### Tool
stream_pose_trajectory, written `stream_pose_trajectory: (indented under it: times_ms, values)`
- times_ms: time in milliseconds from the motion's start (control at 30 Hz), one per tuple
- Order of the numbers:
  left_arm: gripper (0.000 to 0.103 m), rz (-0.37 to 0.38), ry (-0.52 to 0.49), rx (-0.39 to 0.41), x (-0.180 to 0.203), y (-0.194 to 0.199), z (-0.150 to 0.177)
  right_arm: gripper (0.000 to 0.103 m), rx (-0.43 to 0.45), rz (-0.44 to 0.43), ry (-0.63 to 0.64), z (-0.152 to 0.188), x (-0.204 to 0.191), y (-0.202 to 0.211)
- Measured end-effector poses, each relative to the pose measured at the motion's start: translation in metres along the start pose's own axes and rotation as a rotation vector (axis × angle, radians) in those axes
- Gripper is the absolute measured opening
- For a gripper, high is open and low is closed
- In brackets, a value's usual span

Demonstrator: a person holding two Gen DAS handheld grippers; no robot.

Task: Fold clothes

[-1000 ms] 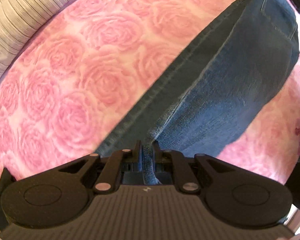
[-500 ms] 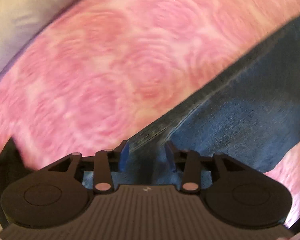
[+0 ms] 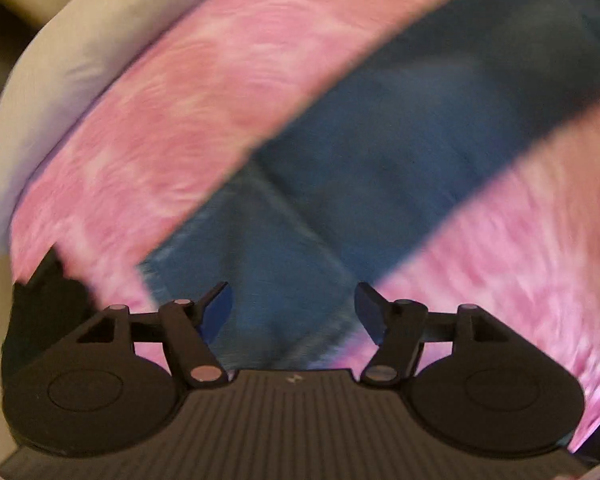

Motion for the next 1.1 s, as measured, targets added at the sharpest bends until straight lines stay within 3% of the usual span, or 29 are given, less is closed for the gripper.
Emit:
stream_pose_trajectory:
  times_ms: [100,167,233,367,467,533,667,733,800,900,933,967,1100]
  values:
    - [0.060,-0.079,-0.152,-0.016,0.024,-0.033,0.018,0.054,0.000,0.016,0.006,-0.013,-0.034,-0.006]
    - [0.030,-0.074,-0.124,0.033,0.006,-0.029,0.026,0.054,-0.003,0.044,0.006,-0.023,-0.054,-0.009]
    - [0.007,-0.069,-0.096,0.081,-0.012,-0.026,0.035,0.054,-0.013,0.088,0.004,-0.034,-0.072,-0.012]
    - [0.008,-0.121,0.186,0.213,-0.126,0.016,0.049,0.055,-0.037,0.155,-0.035,-0.050,-0.108,-0.013]
    - [0.010,-0.140,0.329,0.208,-0.201,0.010,0.061,0.056,-0.068,0.165,-0.080,-0.060,-0.140,-0.018]
    - [0.012,-0.103,0.321,0.214,-0.205,0.006,0.067,0.057,-0.091,0.140,-0.125,-0.068,-0.161,-0.025]
    - [0.037,-0.027,0.304,0.227,-0.213,-0.001,0.079,0.059,-0.099,0.086,-0.182,-0.082,-0.199,-0.032]
    - [0.040,0.086,0.245,0.225,-0.203,-0.016,0.077,0.060,-0.109,0.065,-0.196,-0.082,-0.211,-0.037]
    - [0.042,0.127,0.160,0.200,-0.195,-0.033,0.067,0.060,-0.121,0.046,-0.208,-0.082,-0.218,-0.043]
    - [0.042,0.178,0.155,0.110,-0.200,-0.069,0.057,0.061,-0.123,0.025,-0.196,-0.086,-0.214,-0.056]
    - [0.034,0.195,0.153,0.080,-0.202,-0.081,0.053,0.061,-0.122,0.027,-0.182,-0.090,-0.211,-0.062]
    - [0.025,0.214,0.148,0.074,-0.203,-0.084,0.052,0.061,-0.122,0.028,-0.167,-0.094,-0.208,-0.067]
    - [0.015,0.256,0.120,0.078,-0.206,-0.077,0.044,0.063,-0.138,0.022,-0.118,-0.111,-0.195,-0.095]
Point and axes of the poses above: each gripper's, at about its wrist camera, not at the fingertips, and y roughly against the way its jaws point, x to its right, z to its underside, the point moved 2 cm from there along -y, roughly the way its jaws point, and after that the axes turned 6 degrees about z, right-handed, at the moved point
